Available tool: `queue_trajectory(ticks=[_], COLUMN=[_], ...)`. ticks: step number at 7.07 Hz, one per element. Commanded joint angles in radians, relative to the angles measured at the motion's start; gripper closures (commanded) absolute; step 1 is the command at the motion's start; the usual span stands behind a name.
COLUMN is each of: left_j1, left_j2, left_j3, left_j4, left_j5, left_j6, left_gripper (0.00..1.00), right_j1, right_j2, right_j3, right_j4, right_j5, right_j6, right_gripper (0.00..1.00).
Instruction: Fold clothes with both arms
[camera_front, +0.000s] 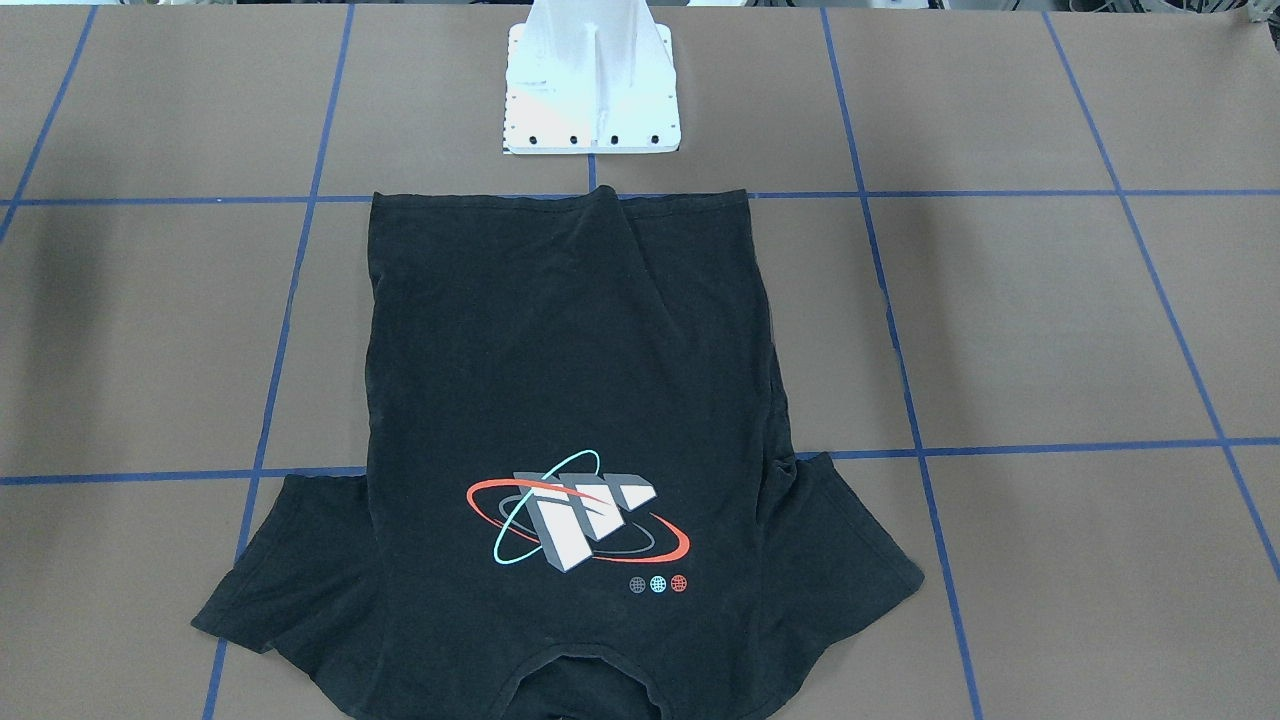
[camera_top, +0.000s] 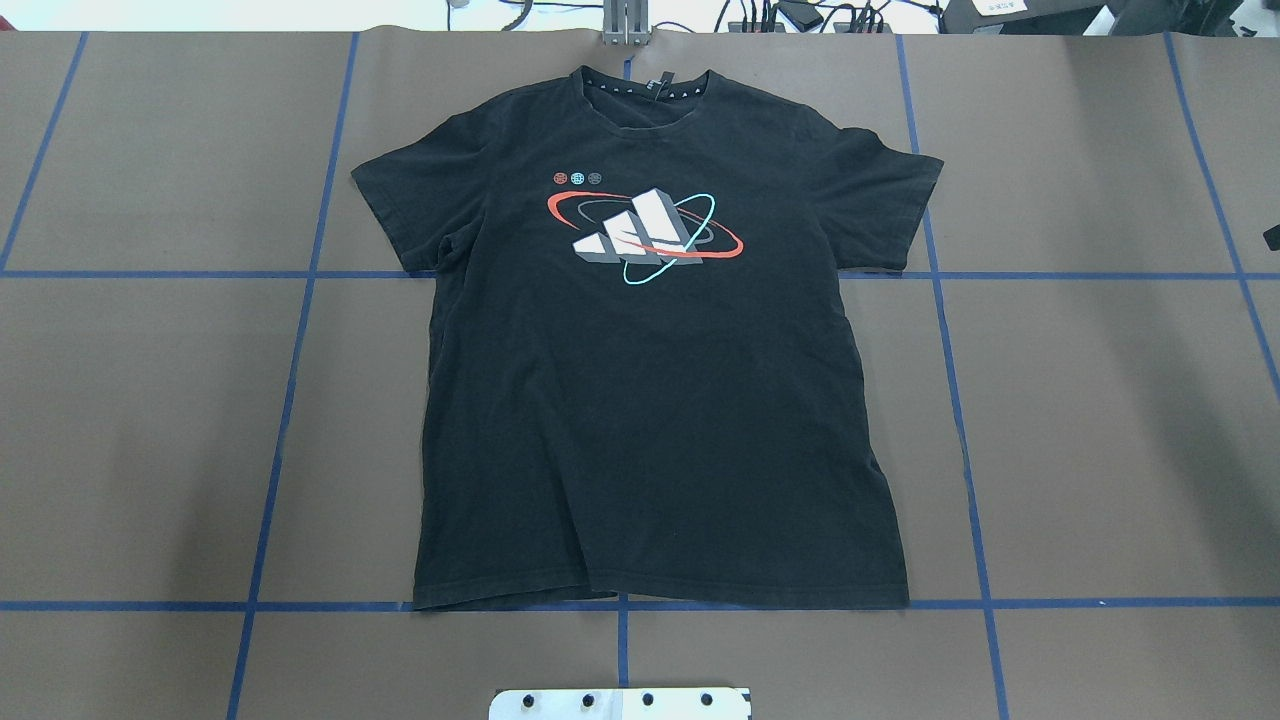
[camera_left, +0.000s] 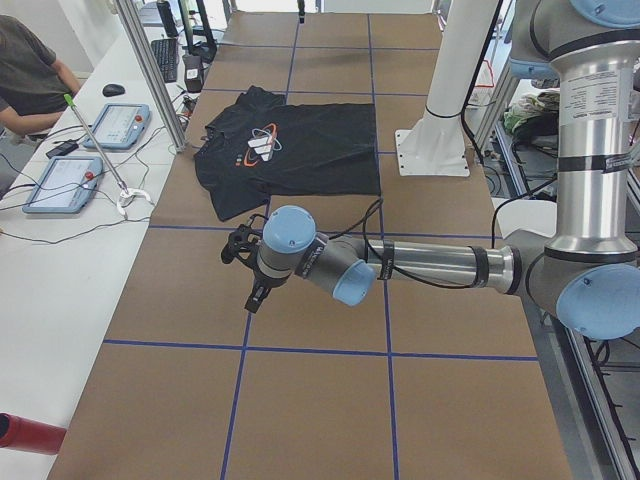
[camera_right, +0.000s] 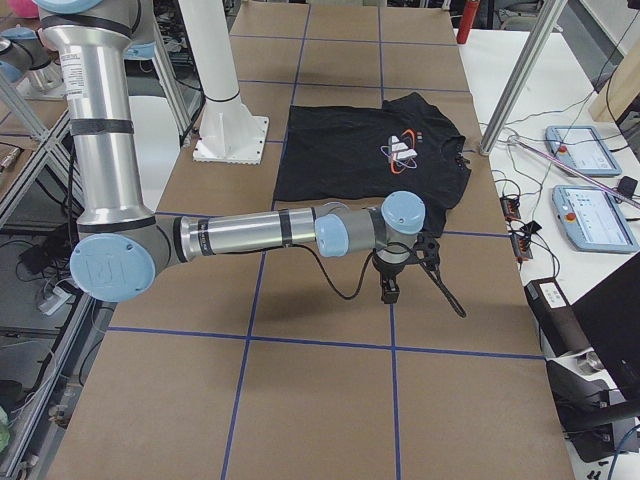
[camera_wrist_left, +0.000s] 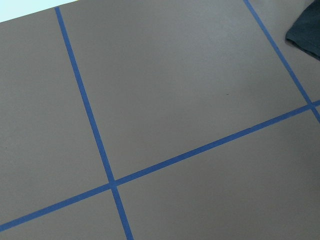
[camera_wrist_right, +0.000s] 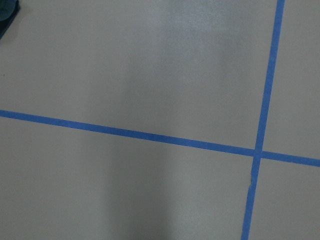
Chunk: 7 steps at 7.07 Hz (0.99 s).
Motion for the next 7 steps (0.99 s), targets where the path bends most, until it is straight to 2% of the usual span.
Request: queue_trajectory(ticks=[1, 4, 6, 7], left_j1=[0.0, 0.0, 0.0, 0.001], left_j2=[0.001, 0.001, 0.008, 0.008], left_j3=[0.0, -0.001, -0.008, -0.008], left_j4=[-0.001, 0.001, -0.001, 0.001], left_j5=[0.002, 0.002, 0.003, 0.009], left_j6=[0.002, 0.0, 0.005, 0.003], left_gripper=[0.0, 0.0, 0.0, 0.0], right_j1=[0.0, 0.0, -0.041, -0.069], right_j2=[-0.008, -0.004, 0.021, 0.072], right_j3=[-0.001, 0.001, -0.002, -0.022], right_j4=[0.023, 0.023, 0.025, 0.023], right_j5=[0.0, 0.001, -0.002, -0.002], right_j6=[-0.003, 0.002, 0.012, 0.07], right_gripper=[0.0, 0.0, 0.0, 0.0])
